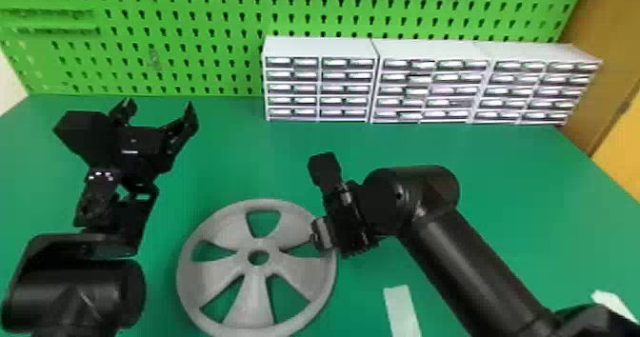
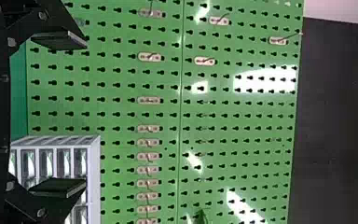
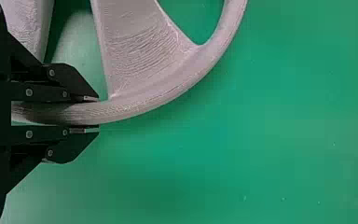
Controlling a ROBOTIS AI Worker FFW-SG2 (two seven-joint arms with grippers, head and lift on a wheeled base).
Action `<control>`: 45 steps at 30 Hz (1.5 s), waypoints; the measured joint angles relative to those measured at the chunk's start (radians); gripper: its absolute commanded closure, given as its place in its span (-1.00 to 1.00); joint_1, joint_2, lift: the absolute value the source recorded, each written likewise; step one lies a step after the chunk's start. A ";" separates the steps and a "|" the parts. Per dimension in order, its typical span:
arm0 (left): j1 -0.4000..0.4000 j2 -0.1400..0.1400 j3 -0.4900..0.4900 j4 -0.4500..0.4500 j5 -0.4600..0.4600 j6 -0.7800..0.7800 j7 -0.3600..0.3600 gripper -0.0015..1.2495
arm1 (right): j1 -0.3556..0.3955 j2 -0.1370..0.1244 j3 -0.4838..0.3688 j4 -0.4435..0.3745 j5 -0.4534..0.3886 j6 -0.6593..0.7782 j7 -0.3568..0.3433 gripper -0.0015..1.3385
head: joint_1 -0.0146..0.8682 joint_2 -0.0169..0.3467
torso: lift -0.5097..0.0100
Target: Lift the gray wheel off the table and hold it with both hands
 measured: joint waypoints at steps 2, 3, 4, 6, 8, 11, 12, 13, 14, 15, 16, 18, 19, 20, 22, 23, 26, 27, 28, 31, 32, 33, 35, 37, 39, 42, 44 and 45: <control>0.000 0.000 0.000 0.000 0.000 0.000 0.000 -0.63 | 0.000 0.000 0.001 0.000 0.001 0.000 0.000 0.86 | 0.64 -0.82 | 0.59; -0.001 0.000 0.000 0.000 0.000 0.000 0.000 -0.63 | 0.000 0.000 0.001 0.000 0.001 0.000 0.000 0.86 | 0.64 -0.82 | 0.59; -0.001 0.000 0.000 0.000 0.000 0.000 0.000 -0.63 | -0.001 0.000 0.001 0.000 0.002 -0.001 0.000 0.86 | 0.64 -0.82 | 0.59; -0.001 0.000 0.000 0.000 0.000 0.000 0.001 -0.63 | -0.001 0.000 0.001 0.000 0.002 -0.002 0.000 0.86 | 0.64 -0.82 | 0.59; -0.001 0.000 0.001 0.000 0.000 0.000 0.002 -0.63 | -0.002 0.000 0.001 0.000 0.003 -0.003 0.000 0.86 | 0.64 -0.82 | 0.59; -0.001 0.000 0.000 0.000 0.000 0.000 0.002 -0.63 | -0.002 0.000 0.000 0.000 0.003 -0.006 0.000 0.86 | 0.64 -0.82 | 0.59; -0.001 0.000 0.000 0.000 0.000 0.000 0.002 -0.63 | -0.002 0.000 -0.001 0.000 0.003 -0.007 0.000 0.86 | 0.64 -0.82 | 0.59; -0.001 0.000 0.000 0.000 0.000 0.000 0.002 -0.63 | -0.002 0.000 -0.003 0.000 0.003 -0.009 0.000 0.87 | 0.64 -0.82 | 0.59; -0.001 0.000 0.000 0.000 0.000 0.000 0.002 -0.63 | -0.002 0.001 -0.005 0.000 0.002 -0.012 0.000 0.87 | 0.64 -0.82 | 0.59; -0.001 0.000 0.000 0.000 0.000 0.000 0.002 -0.63 | -0.002 0.001 -0.007 0.000 0.001 -0.015 0.000 0.87 | 0.64 -0.82 | 0.59; -0.002 0.000 0.001 0.000 0.000 0.000 0.002 -0.63 | 0.000 0.001 -0.010 0.000 -0.001 -0.020 0.000 0.87 | 0.64 -0.82 | 0.59; -0.002 0.000 0.001 -0.002 0.000 0.000 0.002 -0.63 | 0.003 0.001 -0.016 0.000 -0.005 -0.029 0.000 0.87 | 0.64 -0.82 | 0.59; -0.001 0.000 0.001 -0.003 0.000 0.000 0.002 -0.63 | 0.006 0.001 -0.020 -0.001 -0.009 -0.036 0.000 0.87 | 0.64 -0.82 | 0.59; -0.001 0.000 0.001 -0.004 0.000 0.000 0.002 -0.63 | 0.008 0.001 -0.023 -0.003 -0.011 -0.042 0.000 0.87 | 0.64 -0.82 | 0.59; -0.001 0.000 0.000 -0.007 0.002 0.000 0.001 -0.63 | 0.013 0.001 -0.031 -0.007 -0.013 -0.061 0.000 0.87 | 0.64 -0.82 | 0.59; -0.001 0.000 0.000 -0.009 0.002 0.000 0.001 -0.63 | 0.016 0.001 -0.034 -0.010 -0.013 -0.071 0.000 0.87 | 0.64 -0.82 | 0.59; 0.000 0.000 -0.004 -0.019 0.005 0.000 0.004 -0.63 | 0.030 0.001 -0.045 -0.024 -0.003 -0.113 0.000 0.87 | 0.64 -0.82 | 0.59; 0.000 0.000 -0.005 -0.023 0.006 0.000 0.006 -0.63 | 0.035 0.002 -0.049 -0.029 0.003 -0.129 0.000 0.87 | 0.64 -0.82 | 0.59; 0.000 0.000 -0.008 -0.029 0.007 0.000 0.010 -0.63 | 0.043 0.002 -0.053 -0.036 0.011 -0.152 0.001 0.87 | 0.64 -0.82 | 0.59; 0.001 0.000 -0.016 -0.046 0.011 0.003 0.022 -0.63 | 0.062 0.006 -0.065 -0.053 0.044 -0.213 0.027 0.87 | 0.64 -0.82 | 0.59; 0.002 0.000 -0.018 -0.052 0.012 0.005 0.024 -0.63 | 0.067 0.007 -0.068 -0.057 0.061 -0.231 0.049 0.87 | 0.64 -0.82 | 0.59; 0.003 0.000 -0.020 -0.059 0.013 0.009 0.026 -0.63 | 0.072 0.009 -0.071 -0.060 0.083 -0.250 0.073 0.87 | 0.64 -0.82 | 0.59; 0.009 0.000 -0.022 -0.077 0.014 0.017 0.031 -0.63 | 0.081 0.012 -0.075 -0.067 0.135 -0.296 0.120 0.87 | 0.64 -0.82 | 0.59; 0.016 0.000 -0.022 -0.093 0.014 0.022 0.033 -0.63 | 0.090 0.013 -0.077 -0.070 0.185 -0.349 0.156 0.87 | 0.64 -0.82 | 0.59; 0.023 0.000 -0.022 -0.105 0.014 0.024 0.034 -0.63 | 0.097 0.014 -0.079 -0.072 0.221 -0.395 0.175 0.87 | 0.64 -0.82 | 0.59; 0.035 0.000 -0.029 -0.120 0.017 0.024 0.038 -0.63 | 0.109 0.014 -0.089 -0.072 0.269 -0.462 0.195 0.87 | 0.64 -0.82 | 0.59; 0.045 0.000 -0.042 -0.130 0.019 0.025 0.053 -0.63 | 0.114 0.014 -0.098 -0.072 0.298 -0.497 0.211 0.87 | 0.64 -0.82 | 0.59; 0.049 0.000 -0.049 -0.134 0.020 0.025 0.061 -0.63 | 0.116 0.014 -0.101 -0.072 0.308 -0.510 0.216 0.87 | 0.64 -0.82 | 0.59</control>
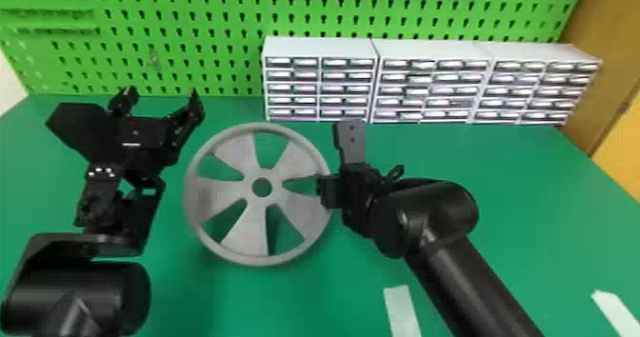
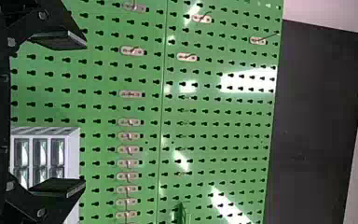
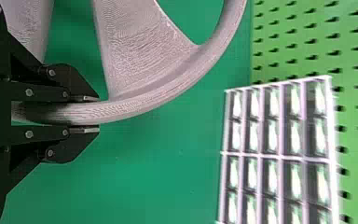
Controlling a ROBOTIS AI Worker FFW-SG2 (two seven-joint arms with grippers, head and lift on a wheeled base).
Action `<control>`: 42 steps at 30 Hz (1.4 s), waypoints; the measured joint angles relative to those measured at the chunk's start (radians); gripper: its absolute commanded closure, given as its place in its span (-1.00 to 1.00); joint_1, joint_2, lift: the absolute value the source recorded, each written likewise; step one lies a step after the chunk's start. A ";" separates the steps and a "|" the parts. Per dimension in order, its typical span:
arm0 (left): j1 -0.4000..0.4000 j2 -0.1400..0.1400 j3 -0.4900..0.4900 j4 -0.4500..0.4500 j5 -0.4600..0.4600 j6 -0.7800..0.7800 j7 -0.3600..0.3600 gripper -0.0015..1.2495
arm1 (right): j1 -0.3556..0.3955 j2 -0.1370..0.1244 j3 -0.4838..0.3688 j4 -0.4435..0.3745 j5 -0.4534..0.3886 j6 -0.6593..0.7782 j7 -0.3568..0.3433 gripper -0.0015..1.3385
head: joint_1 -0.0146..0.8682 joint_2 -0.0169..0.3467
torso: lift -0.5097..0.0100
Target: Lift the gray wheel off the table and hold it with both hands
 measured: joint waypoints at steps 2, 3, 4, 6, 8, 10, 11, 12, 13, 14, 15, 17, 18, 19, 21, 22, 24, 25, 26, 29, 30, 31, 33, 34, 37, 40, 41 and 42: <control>0.011 0.000 -0.016 -0.010 0.001 0.000 0.012 -0.63 | 0.005 0.000 -0.006 0.000 0.022 -0.038 0.006 0.87 | 0.64 -0.82 | 0.59; 0.018 0.000 -0.025 -0.014 0.002 0.000 0.016 -0.63 | 0.009 0.000 -0.008 0.000 0.033 -0.065 0.008 0.87 | 0.64 -0.82 | 0.59; 0.022 0.000 -0.030 -0.016 0.002 0.000 0.018 -0.63 | 0.012 0.000 -0.009 0.002 0.040 -0.087 0.008 0.87 | 0.64 -0.82 | 0.59; 0.029 0.000 -0.039 -0.019 0.004 0.000 0.021 -0.63 | 0.017 0.000 -0.010 0.006 0.052 -0.134 0.008 0.87 | 0.64 -0.82 | 0.59; 0.037 0.000 -0.048 -0.020 0.008 0.000 0.026 -0.63 | 0.021 0.000 -0.012 0.012 0.065 -0.189 0.008 0.87 | 0.64 -0.82 | 0.59; 0.044 0.000 -0.055 -0.020 0.012 0.000 0.029 -0.63 | 0.026 0.000 -0.013 0.015 0.081 -0.243 0.009 0.87 | 0.64 -0.82 | 0.59; 0.047 0.000 -0.058 -0.021 0.014 0.000 0.029 -0.63 | 0.028 0.000 -0.014 0.017 0.088 -0.266 0.009 0.87 | 0.64 -0.82 | 0.59; 0.050 0.000 -0.060 -0.021 0.016 0.000 0.030 -0.63 | 0.030 0.000 -0.015 0.019 0.096 -0.290 0.009 0.87 | 0.64 -0.82 | 0.59; 0.054 0.000 -0.063 -0.021 0.019 0.000 0.030 -0.63 | 0.033 0.000 -0.016 0.021 0.106 -0.321 0.009 0.87 | 0.64 -0.82 | 0.59; 0.056 0.000 -0.065 -0.022 0.022 0.000 0.030 -0.63 | 0.035 0.000 -0.018 0.024 0.114 -0.345 0.009 0.87 | 0.64 -0.82 | 0.59; 0.059 0.000 -0.067 -0.022 0.025 0.000 0.030 -0.63 | 0.038 0.000 -0.020 0.027 0.121 -0.369 0.008 0.87 | 0.64 -0.82 | 0.59; 0.067 0.000 -0.072 -0.024 0.030 0.000 0.030 -0.63 | 0.043 0.000 -0.028 0.035 0.139 -0.423 0.008 0.87 | 0.64 -0.82 | 0.59; 0.070 0.000 -0.074 -0.025 0.031 0.000 0.030 -0.62 | 0.045 0.000 -0.032 0.039 0.146 -0.446 0.008 0.87 | 0.64 -0.82 | 0.59; 0.074 0.000 -0.077 -0.027 0.033 0.000 0.030 -0.62 | 0.047 0.000 -0.038 0.046 0.156 -0.476 0.008 0.87 | 0.64 -0.82 | 0.59; 0.082 0.000 -0.081 -0.030 0.035 0.000 0.030 -0.62 | 0.049 0.000 -0.049 0.058 0.172 -0.521 0.008 0.87 | 0.64 -0.82 | 0.59; 0.086 0.000 -0.083 -0.032 0.036 0.000 0.030 -0.62 | 0.050 0.000 -0.056 0.065 0.182 -0.550 0.008 0.87 | 0.64 -0.82 | 0.59; 0.093 0.000 -0.087 -0.033 0.037 0.000 0.030 -0.62 | 0.053 0.000 -0.064 0.076 0.195 -0.592 0.007 0.87 | 0.64 -0.82 | 0.59; 0.096 0.000 -0.088 -0.034 0.038 0.000 0.031 -0.62 | 0.054 0.000 -0.069 0.081 0.201 -0.618 0.006 0.87 | 0.64 -0.82 | 0.59; 0.099 0.000 -0.089 -0.034 0.039 0.000 0.031 -0.62 | 0.056 0.000 -0.071 0.085 0.206 -0.638 0.006 0.87 | 0.64 -0.82 | 0.59; 0.105 0.000 -0.093 -0.034 0.040 0.000 0.034 -0.62 | 0.062 0.000 -0.073 0.104 0.229 -0.726 0.002 0.87 | 0.64 -0.82 | 0.59; 0.107 0.000 -0.094 -0.034 0.040 0.000 0.035 -0.62 | 0.066 0.000 -0.073 0.111 0.236 -0.762 -0.001 0.87 | 0.64 -0.82 | 0.59; 0.108 0.000 -0.094 -0.034 0.040 0.000 0.036 -0.62 | 0.069 0.000 -0.072 0.116 0.239 -0.787 -0.004 0.87 | 0.64 -0.82 | 0.59; 0.110 0.000 -0.095 -0.034 0.041 0.000 0.036 -0.62 | 0.074 0.000 -0.068 0.126 0.242 -0.836 -0.011 0.87 | 0.64 -0.82 | 0.59; 0.111 0.000 -0.095 -0.034 0.041 0.000 0.037 -0.62 | 0.078 0.000 -0.062 0.134 0.243 -0.871 -0.020 0.87 | 0.64 -0.82 | 0.59; 0.113 0.000 -0.094 -0.033 0.041 0.000 0.039 -0.62 | 0.085 0.000 -0.049 0.155 0.243 -0.950 -0.036 0.87 | 0.64 -0.82 | 0.59; 0.115 0.000 -0.094 -0.028 0.042 0.000 0.039 -0.62 | 0.093 0.000 -0.039 0.168 0.244 -1.016 -0.054 0.87 | 0.64 -0.82 | 0.59; 0.115 0.000 -0.093 -0.026 0.042 0.000 0.039 -0.62 | 0.095 0.000 -0.035 0.171 0.244 -1.035 -0.061 0.87 | 0.64 -0.82 | 0.59; 0.115 0.000 -0.093 -0.024 0.044 0.000 0.039 -0.62 | 0.098 0.000 -0.029 0.175 0.244 -1.059 -0.072 0.87 | 0.64 -0.82 | 0.59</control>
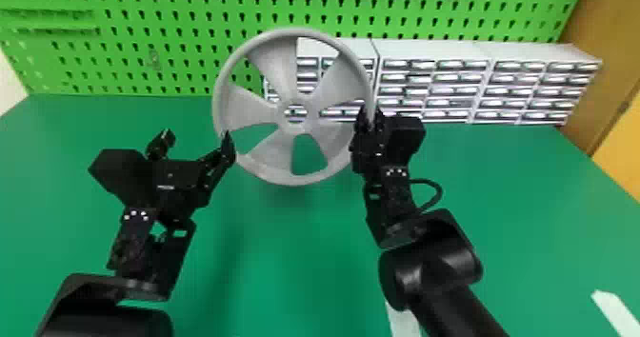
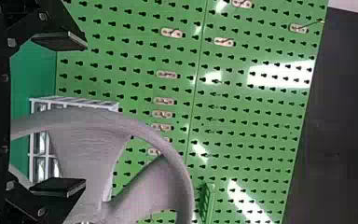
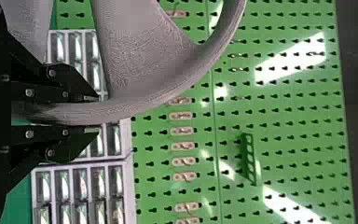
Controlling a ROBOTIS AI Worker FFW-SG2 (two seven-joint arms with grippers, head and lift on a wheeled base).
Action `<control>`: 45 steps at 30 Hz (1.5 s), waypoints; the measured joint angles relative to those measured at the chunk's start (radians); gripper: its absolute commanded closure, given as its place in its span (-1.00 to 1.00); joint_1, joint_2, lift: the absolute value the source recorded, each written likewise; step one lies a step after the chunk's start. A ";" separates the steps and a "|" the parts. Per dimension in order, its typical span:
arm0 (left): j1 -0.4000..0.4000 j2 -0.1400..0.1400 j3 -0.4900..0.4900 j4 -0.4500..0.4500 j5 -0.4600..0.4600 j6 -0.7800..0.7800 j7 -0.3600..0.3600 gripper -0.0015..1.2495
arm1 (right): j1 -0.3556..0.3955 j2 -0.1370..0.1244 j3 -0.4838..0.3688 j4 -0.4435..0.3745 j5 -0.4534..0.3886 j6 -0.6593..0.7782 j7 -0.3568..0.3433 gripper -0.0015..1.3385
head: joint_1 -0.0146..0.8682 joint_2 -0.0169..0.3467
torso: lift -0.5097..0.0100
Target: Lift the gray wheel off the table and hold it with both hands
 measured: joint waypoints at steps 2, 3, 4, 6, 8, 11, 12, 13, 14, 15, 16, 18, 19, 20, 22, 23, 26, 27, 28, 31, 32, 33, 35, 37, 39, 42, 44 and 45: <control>0.001 0.000 0.000 0.003 0.002 0.000 0.000 -0.62 | 0.003 0.000 0.009 0.006 0.000 -0.031 -0.014 0.87 | 0.64 -0.82 | 0.59; 0.001 0.000 0.000 0.005 0.003 0.000 0.000 -0.62 | 0.005 0.000 0.016 0.010 0.000 -0.050 -0.022 0.87 | 0.64 -0.82 | 0.59; 0.001 0.000 0.000 0.006 0.004 0.000 0.000 -0.62 | 0.007 0.000 0.021 0.013 0.000 -0.064 -0.031 0.87 | 0.64 -0.82 | 0.59; 0.001 0.000 0.000 0.008 0.005 0.000 0.000 -0.62 | 0.009 0.000 0.034 0.022 0.000 -0.094 -0.048 0.87 | 0.64 -0.82 | 0.59; 0.001 0.000 -0.002 0.012 0.006 0.000 0.000 -0.62 | 0.010 0.000 0.046 0.031 0.000 -0.123 -0.064 0.87 | 0.64 -0.82 | 0.59; -0.001 0.000 -0.006 0.017 0.009 0.000 0.000 -0.62 | 0.011 0.000 0.058 0.040 0.001 -0.146 -0.069 0.87 | 0.64 -0.82 | 0.59; -0.001 0.000 -0.007 0.018 0.010 0.000 0.000 -0.62 | 0.011 0.000 0.060 0.042 0.002 -0.150 -0.069 0.87 | 0.64 -0.82 | 0.59; -0.002 0.000 -0.009 0.020 0.011 0.000 0.000 -0.62 | 0.012 0.000 0.063 0.044 0.002 -0.155 -0.069 0.87 | 0.64 -0.82 | 0.59; -0.002 0.000 -0.010 0.021 0.012 0.000 0.000 -0.62 | 0.012 0.000 0.064 0.045 0.002 -0.158 -0.068 0.87 | 0.64 -0.82 | 0.59; -0.002 0.000 -0.011 0.022 0.013 0.000 0.000 -0.62 | 0.013 0.000 0.065 0.046 0.002 -0.161 -0.068 0.87 | 0.64 -0.82 | 0.59; -0.002 0.000 -0.012 0.023 0.013 0.000 0.000 -0.62 | 0.014 0.000 0.065 0.047 0.002 -0.165 -0.068 0.87 | 0.64 -0.82 | 0.59; -0.002 0.000 -0.013 0.024 0.015 0.000 0.000 -0.62 | 0.016 0.000 0.065 0.048 0.003 -0.170 -0.068 0.87 | 0.64 -0.82 | 0.59; -0.002 0.000 -0.013 0.024 0.016 0.000 0.000 -0.62 | 0.016 0.000 0.064 0.049 0.005 -0.175 -0.068 0.87 | 0.64 -0.82 | 0.59; -0.002 0.000 -0.014 0.024 0.016 0.000 0.000 -0.62 | 0.017 0.000 0.064 0.051 0.007 -0.180 -0.068 0.87 | 0.64 -0.82 | 0.59; -0.002 0.000 -0.015 0.025 0.017 0.000 0.000 -0.62 | 0.017 0.000 0.061 0.055 0.012 -0.190 -0.068 0.87 | 0.64 -0.82 | 0.59; -0.002 0.000 -0.015 0.025 0.018 0.000 0.000 -0.62 | 0.017 0.000 0.059 0.056 0.015 -0.193 -0.068 0.87 | 0.64 -0.82 | 0.59; -0.002 0.000 -0.017 0.027 0.019 0.000 0.001 -0.61 | 0.017 0.000 0.059 0.058 0.020 -0.199 -0.068 0.87 | 0.64 -0.82 | 0.59; -0.003 0.000 -0.017 0.029 0.020 0.000 0.001 -0.61 | 0.017 0.000 0.059 0.058 0.021 -0.200 -0.068 0.87 | 0.64 -0.82 | 0.59; -0.004 -0.001 -0.019 0.032 0.020 -0.001 0.002 -0.61 | 0.017 0.000 0.061 0.059 0.022 -0.201 -0.068 0.87 | 0.64 -0.82 | 0.59; -0.010 -0.001 -0.027 0.047 0.020 -0.014 0.015 -0.61 | 0.017 0.000 0.066 0.059 0.024 -0.203 -0.068 0.87 | 0.64 -0.82 | 0.59; -0.013 -0.001 -0.030 0.053 0.020 -0.021 0.021 -0.61 | 0.017 0.000 0.067 0.059 0.026 -0.204 -0.069 0.87 | 0.64 -0.82 | 0.59; -0.016 -0.002 -0.036 0.063 0.019 -0.032 0.033 -0.61 | 0.017 0.000 0.069 0.059 0.029 -0.205 -0.074 0.87 | 0.64 -0.82 | 0.59; -0.022 -0.002 -0.045 0.079 0.019 -0.052 0.057 -0.61 | 0.018 0.000 0.072 0.059 0.038 -0.209 -0.084 0.87 | 0.64 -0.82 | 0.59; -0.028 -0.002 -0.056 0.100 0.016 -0.077 0.087 -0.60 | 0.019 0.000 0.075 0.059 0.050 -0.213 -0.097 0.87 | 0.64 -0.82 | 0.59; -0.035 -0.002 -0.065 0.119 0.014 -0.099 0.106 -0.59 | 0.020 0.000 0.077 0.059 0.059 -0.217 -0.105 0.87 | 0.64 -0.82 | 0.59; -0.049 -0.002 -0.080 0.153 0.012 -0.140 0.138 -0.59 | 0.024 0.000 0.078 0.059 0.074 -0.224 -0.111 0.87 | 0.64 -0.82 | 0.59; -0.056 -0.002 -0.086 0.169 0.011 -0.158 0.149 -0.58 | 0.026 0.000 0.079 0.059 0.081 -0.228 -0.111 0.87 | 0.64 -0.82 | 0.59; -0.061 -0.002 -0.089 0.179 0.011 -0.167 0.152 -0.58 | 0.027 0.000 0.080 0.059 0.085 -0.230 -0.112 0.87 | 0.64 -0.82 | 0.59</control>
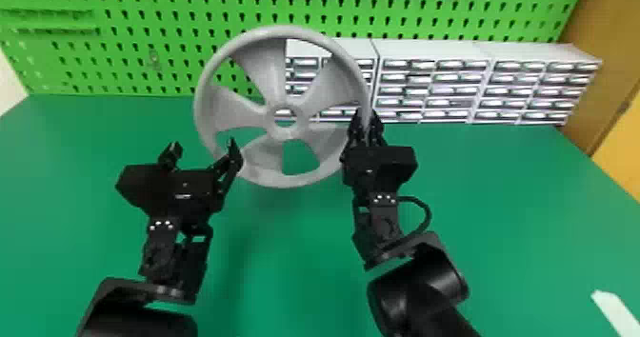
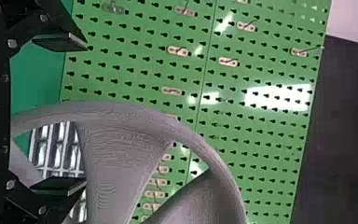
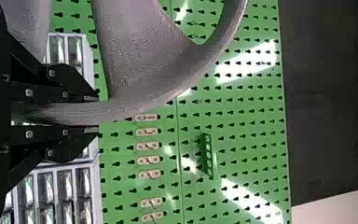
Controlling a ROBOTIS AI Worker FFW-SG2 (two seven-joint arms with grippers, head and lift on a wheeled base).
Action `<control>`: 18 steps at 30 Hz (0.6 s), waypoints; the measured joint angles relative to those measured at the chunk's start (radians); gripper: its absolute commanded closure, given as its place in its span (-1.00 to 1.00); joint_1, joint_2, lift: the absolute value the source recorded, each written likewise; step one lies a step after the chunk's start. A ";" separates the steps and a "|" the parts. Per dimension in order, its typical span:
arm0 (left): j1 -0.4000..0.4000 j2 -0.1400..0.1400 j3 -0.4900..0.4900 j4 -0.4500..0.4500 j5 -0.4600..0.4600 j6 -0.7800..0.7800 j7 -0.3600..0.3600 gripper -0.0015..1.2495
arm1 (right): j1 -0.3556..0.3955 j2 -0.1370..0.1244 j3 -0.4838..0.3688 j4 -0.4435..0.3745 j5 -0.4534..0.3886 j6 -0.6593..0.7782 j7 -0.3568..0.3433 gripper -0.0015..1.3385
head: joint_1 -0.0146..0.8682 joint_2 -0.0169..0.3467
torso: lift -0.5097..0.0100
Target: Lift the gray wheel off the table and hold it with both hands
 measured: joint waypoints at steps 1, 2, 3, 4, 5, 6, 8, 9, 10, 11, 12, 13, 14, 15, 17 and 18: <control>-0.003 0.000 -0.001 0.007 0.002 -0.006 0.001 -0.58 | 0.001 0.000 0.001 0.000 0.004 -0.002 0.000 0.87 | 0.64 -0.82 | 0.59; -0.006 0.000 -0.002 0.014 0.004 -0.011 0.002 -0.58 | 0.001 0.000 0.002 0.000 0.007 -0.004 -0.001 0.87 | 0.64 -0.82 | 0.59; -0.010 0.000 -0.003 0.022 0.007 -0.017 0.004 -0.58 | 0.002 0.000 0.003 0.000 0.012 -0.008 -0.002 0.87 | 0.64 -0.82 | 0.59; -0.013 0.000 -0.003 0.029 0.010 -0.022 0.006 -0.58 | 0.003 0.000 0.004 0.000 0.015 -0.010 -0.004 0.87 | 0.64 -0.82 | 0.59; -0.016 0.000 -0.004 0.036 0.013 -0.027 0.008 -0.58 | 0.004 0.000 0.005 0.000 0.018 -0.013 -0.005 0.87 | 0.64 -0.82 | 0.59; -0.019 0.000 -0.004 0.043 0.018 -0.033 0.010 -0.58 | 0.005 0.000 0.005 0.000 0.021 -0.015 -0.007 0.87 | 0.64 -0.82 | 0.59; -0.027 0.000 -0.007 0.064 0.030 -0.047 0.014 -0.57 | 0.006 0.000 0.006 0.000 0.027 -0.020 -0.014 0.87 | 0.64 -0.82 | 0.59; -0.030 0.000 -0.008 0.073 0.036 -0.053 0.015 -0.57 | 0.006 0.000 0.006 0.000 0.030 -0.022 -0.017 0.87 | 0.64 -0.82 | 0.59; -0.035 0.000 -0.011 0.085 0.043 -0.062 0.016 -0.57 | 0.007 0.000 0.007 0.000 0.032 -0.024 -0.019 0.87 | 0.64 -0.82 | 0.59; -0.038 0.000 -0.013 0.093 0.047 -0.067 0.017 -0.56 | 0.007 0.000 0.007 0.000 0.034 -0.026 -0.021 0.87 | 0.64 -0.82 | 0.59; -0.041 0.000 -0.015 0.101 0.052 -0.074 0.018 -0.56 | 0.007 0.000 0.008 0.000 0.035 -0.028 -0.022 0.87 | 0.64 -0.82 | 0.59; -0.043 0.000 -0.017 0.106 0.054 -0.077 0.019 -0.56 | 0.007 0.000 0.008 0.000 0.036 -0.029 -0.023 0.87 | 0.64 -0.82 | 0.59; -0.045 0.000 -0.018 0.110 0.055 -0.080 0.020 -0.56 | 0.007 0.000 0.009 0.000 0.037 -0.031 -0.024 0.87 | 0.64 -0.82 | 0.59; -0.047 0.000 -0.019 0.115 0.056 -0.083 0.021 -0.56 | 0.007 0.000 0.010 0.000 0.037 -0.032 -0.024 0.87 | 0.64 -0.82 | 0.59; -0.051 0.000 -0.021 0.122 0.056 -0.086 0.022 -0.56 | 0.006 0.000 0.011 0.000 0.038 -0.033 -0.024 0.87 | 0.64 -0.82 | 0.59; -0.053 0.000 -0.022 0.125 0.056 -0.088 0.023 -0.56 | 0.006 0.000 0.011 0.000 0.038 -0.033 -0.024 0.87 | 0.64 -0.82 | 0.59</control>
